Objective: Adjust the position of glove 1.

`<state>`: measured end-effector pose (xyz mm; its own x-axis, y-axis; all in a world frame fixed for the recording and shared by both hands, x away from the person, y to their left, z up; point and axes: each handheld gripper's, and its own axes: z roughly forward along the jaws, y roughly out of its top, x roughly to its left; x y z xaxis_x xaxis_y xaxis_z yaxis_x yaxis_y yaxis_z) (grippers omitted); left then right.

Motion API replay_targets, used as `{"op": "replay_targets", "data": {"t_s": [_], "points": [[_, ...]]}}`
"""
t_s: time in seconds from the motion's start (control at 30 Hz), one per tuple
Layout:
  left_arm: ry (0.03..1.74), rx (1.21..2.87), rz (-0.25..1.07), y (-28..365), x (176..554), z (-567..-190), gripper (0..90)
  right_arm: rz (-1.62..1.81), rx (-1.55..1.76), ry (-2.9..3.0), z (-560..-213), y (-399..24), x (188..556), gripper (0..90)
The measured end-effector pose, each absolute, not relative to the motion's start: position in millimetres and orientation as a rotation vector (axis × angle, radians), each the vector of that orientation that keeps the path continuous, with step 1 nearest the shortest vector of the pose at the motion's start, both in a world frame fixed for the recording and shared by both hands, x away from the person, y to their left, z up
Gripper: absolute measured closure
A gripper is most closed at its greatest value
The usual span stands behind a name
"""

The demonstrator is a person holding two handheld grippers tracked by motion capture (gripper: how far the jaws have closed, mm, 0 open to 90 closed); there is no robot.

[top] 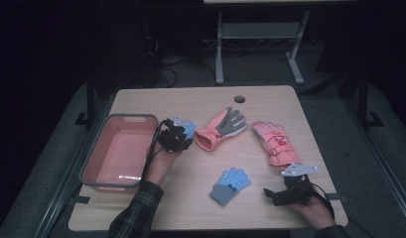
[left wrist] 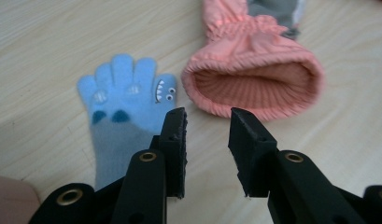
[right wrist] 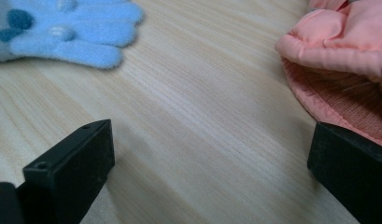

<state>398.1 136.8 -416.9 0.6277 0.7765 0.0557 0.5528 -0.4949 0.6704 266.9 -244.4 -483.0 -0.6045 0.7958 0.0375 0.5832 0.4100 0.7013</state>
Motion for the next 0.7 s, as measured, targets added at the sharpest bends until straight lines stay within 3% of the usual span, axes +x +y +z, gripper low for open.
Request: {"op": "replay_targets", "data": {"t_s": [0.53,0.7], "points": [[1.165,2.279,0.514,133,429,-455,65.7,0.997,1.195,2.369,-483,-245,267,0.4],[1.202,2.262,0.508,135,432,-458,73.1,0.998,1.196,2.368,-483,-245,267,0.4]]}}
